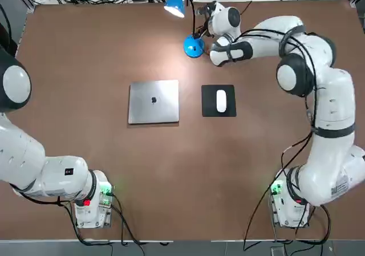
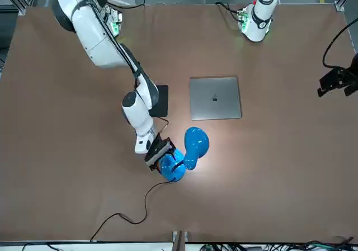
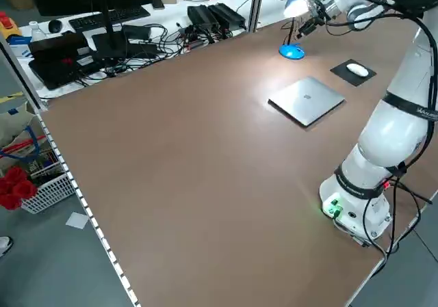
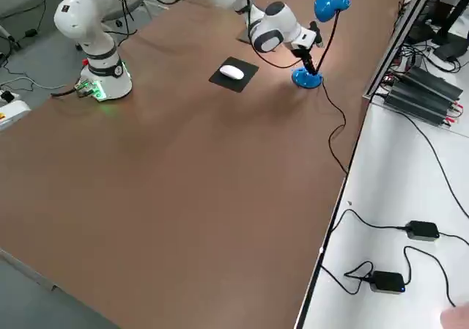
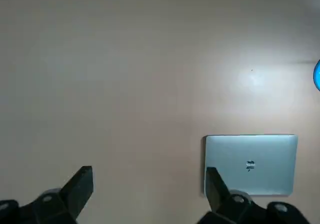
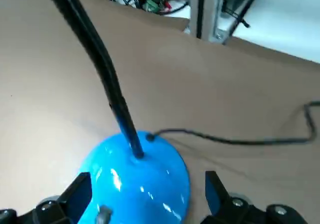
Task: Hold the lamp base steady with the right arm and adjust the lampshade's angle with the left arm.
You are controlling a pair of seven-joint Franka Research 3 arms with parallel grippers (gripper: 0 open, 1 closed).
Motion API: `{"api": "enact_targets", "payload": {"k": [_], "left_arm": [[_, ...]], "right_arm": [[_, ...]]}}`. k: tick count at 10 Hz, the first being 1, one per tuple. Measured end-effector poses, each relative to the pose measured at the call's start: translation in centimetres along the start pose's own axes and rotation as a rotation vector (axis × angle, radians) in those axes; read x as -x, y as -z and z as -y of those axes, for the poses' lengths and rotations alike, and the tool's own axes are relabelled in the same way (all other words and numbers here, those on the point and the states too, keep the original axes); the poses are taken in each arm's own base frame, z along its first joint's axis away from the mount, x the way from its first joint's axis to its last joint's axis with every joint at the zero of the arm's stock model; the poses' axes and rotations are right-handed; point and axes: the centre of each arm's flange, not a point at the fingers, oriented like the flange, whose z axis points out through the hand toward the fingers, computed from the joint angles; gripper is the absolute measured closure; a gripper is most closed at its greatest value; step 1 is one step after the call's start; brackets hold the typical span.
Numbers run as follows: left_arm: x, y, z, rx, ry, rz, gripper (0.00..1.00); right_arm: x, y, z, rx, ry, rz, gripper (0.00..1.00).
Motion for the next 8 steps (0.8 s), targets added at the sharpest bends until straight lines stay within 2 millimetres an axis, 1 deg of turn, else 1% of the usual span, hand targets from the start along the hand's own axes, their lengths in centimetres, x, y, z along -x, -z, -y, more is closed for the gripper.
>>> {"api": "enact_targets", "payload": {"k": [1, 3, 4, 6, 7, 8], "left_arm": [[0.2, 0.3, 0.1, 0.000, 0.011, -0.005, 0.01], [0.3, 0.4, 0.8, -0.001, 0.023, -0.006, 0.01], [0.3, 0.4, 0.9, -0.002, 0.027, -0.005, 0.01], [0.3, 0.3, 1.0, -0.002, 0.028, -0.004, 0.01], [0.3, 0.3, 1.0, -0.002, 0.028, -0.004, 0.01], [0.3, 0.3, 1.1, -0.002, 0.030, -0.004, 0.01]], "right_arm": [[0.3, 3.0, -1.1, 0.020, -0.007, 0.016, 0.00], [0.8, 10.3, -3.7, 0.087, -0.020, 0.100, 0.00], [0.1, 14.5, -4.4, 0.129, -0.031, 0.171, 0.00], [-2.0, 23.9, -5.0, 0.178, -0.136, 0.300, 0.00], [-2.6, 28.1, -5.4, 0.180, -0.199, 0.349, 0.00], [-2.6, 31.9, -6.5, 0.182, -0.269, 0.402, 0.00]]}}
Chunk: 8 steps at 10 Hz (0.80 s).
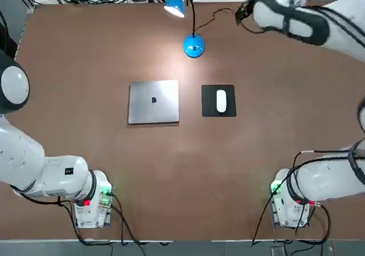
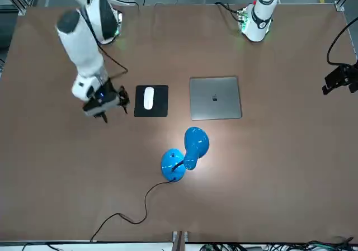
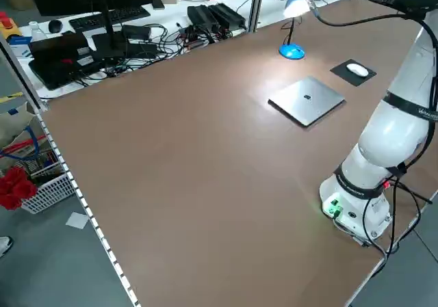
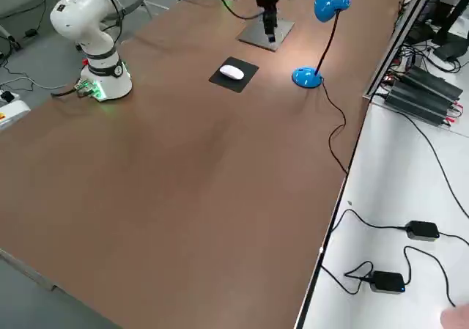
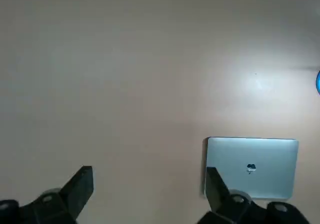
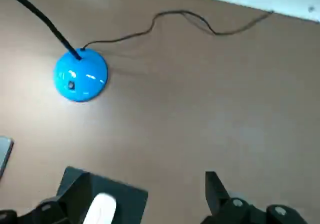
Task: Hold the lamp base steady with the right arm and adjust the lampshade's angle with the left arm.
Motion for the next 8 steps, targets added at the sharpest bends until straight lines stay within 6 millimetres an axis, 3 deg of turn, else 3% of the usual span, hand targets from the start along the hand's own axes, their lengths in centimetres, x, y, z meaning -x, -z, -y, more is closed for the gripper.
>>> {"api": "enact_targets", "payload": {"k": [3, 5, 7, 8], "left_arm": [[0.0, 0.0, 0.2, 0.000, 0.004, -0.001, 0.01], [0.0, 0.0, 0.3, 0.000, 0.005, -0.001, 0.01], [0.0, 0.0, 0.3, 0.000, 0.006, -0.001, 0.01], [0.0, 0.0, 0.3, 0.000, 0.006, -0.002, 0.01]], "right_arm": [[2.8, 9.0, -10.2, -0.029, -0.223, 0.152, 0.00], [4.5, 12.1, -15.6, -0.025, -0.330, 0.168, 0.00], [5.2, 14.4, -19.1, -0.007, -0.396, 0.191, 0.00], [4.9, 15.7, -19.6, 0.011, -0.401, 0.202, 0.00]]}}
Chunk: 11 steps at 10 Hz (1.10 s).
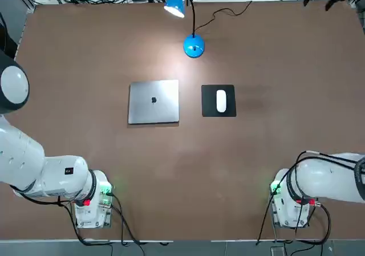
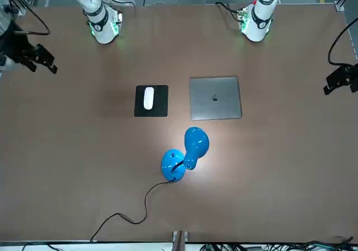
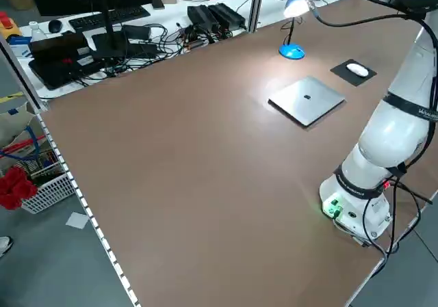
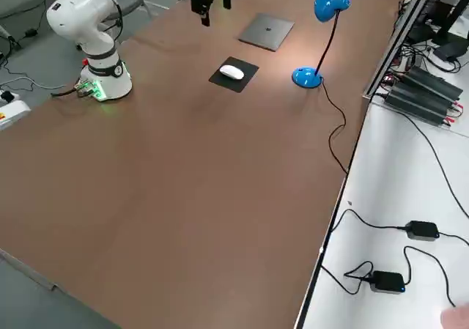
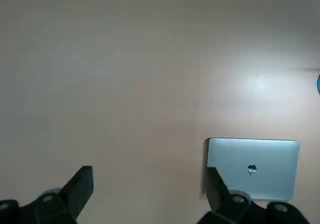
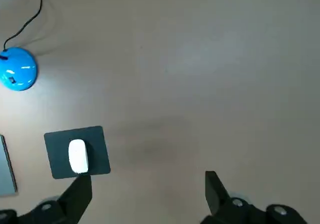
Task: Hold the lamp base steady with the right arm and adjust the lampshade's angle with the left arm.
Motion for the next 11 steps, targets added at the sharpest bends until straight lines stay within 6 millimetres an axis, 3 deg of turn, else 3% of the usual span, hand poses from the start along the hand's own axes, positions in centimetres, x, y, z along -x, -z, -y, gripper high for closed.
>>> {"api": "enact_targets", "payload": {"k": [2, 11], "left_arm": [[0.0, 0.0, 0.0, 0.000, 0.000, 0.000, 0.01], [-0.1, -0.3, 0.0, 0.000, 0.000, -0.003, 0.01]], "right_arm": [[-1.1, 1.4, 0.0, 0.056, 0.006, -0.008, 0.00], [-3.7, -1.0, 1.1, 0.082, 0.023, -0.023, 0.00]]}}
